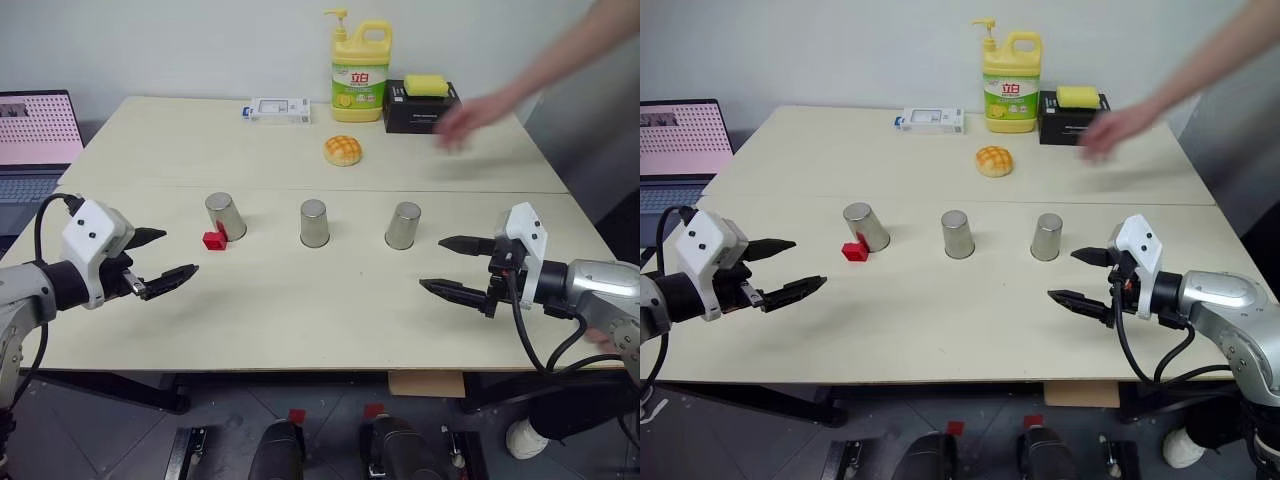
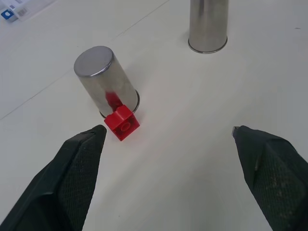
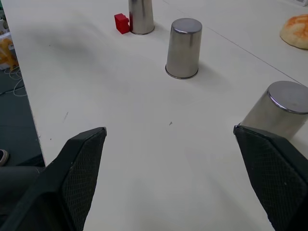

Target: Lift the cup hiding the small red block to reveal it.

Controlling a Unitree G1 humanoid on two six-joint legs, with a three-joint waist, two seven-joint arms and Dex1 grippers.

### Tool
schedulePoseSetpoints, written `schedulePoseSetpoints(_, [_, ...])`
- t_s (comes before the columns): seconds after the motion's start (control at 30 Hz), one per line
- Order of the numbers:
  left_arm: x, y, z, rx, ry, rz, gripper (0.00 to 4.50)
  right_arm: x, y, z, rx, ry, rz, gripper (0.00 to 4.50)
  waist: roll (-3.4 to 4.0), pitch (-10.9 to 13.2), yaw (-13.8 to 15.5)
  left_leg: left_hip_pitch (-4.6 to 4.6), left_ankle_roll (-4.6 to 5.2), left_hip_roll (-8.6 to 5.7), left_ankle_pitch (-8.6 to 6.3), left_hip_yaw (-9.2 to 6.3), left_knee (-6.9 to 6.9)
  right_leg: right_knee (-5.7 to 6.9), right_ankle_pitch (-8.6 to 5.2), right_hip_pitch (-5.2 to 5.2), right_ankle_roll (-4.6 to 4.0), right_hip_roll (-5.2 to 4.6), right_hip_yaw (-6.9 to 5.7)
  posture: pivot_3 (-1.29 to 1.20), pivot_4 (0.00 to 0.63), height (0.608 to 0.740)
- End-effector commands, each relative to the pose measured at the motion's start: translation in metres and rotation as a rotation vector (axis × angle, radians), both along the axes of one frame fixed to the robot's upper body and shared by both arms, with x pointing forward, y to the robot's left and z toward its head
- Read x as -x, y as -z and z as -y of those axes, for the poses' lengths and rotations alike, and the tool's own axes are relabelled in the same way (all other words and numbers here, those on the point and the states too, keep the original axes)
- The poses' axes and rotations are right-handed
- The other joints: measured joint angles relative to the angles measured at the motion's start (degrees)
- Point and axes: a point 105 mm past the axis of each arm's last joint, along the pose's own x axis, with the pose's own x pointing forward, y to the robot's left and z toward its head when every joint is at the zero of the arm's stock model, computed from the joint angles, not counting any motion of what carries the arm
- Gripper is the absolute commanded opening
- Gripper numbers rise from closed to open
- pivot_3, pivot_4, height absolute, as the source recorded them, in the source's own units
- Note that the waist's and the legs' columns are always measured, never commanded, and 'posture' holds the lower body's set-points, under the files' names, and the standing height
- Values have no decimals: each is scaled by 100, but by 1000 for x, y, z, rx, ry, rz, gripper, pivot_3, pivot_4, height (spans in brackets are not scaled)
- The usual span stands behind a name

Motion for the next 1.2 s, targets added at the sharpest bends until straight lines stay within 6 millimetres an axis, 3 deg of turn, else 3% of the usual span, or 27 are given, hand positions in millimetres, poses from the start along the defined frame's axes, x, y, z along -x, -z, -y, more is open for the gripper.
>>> schedulePoseSetpoints(0.03, [0, -13, -2, -15, -1, 40, 4464, 2, -12, -2, 7, -19, 55, 4500, 0, 0, 0, 0, 0, 0, 0, 0, 0, 0, 0, 0, 0, 0, 0, 0, 150, 740])
schedulePoseSetpoints(1.2, [0, -8, -5, -18, -13, 24, 4464, 3, -13, -5, -11, -26, 53, 4500, 0, 0, 0, 0, 0, 0, 0, 0, 0, 0, 0, 0, 0, 0, 1, 0, 150, 740])
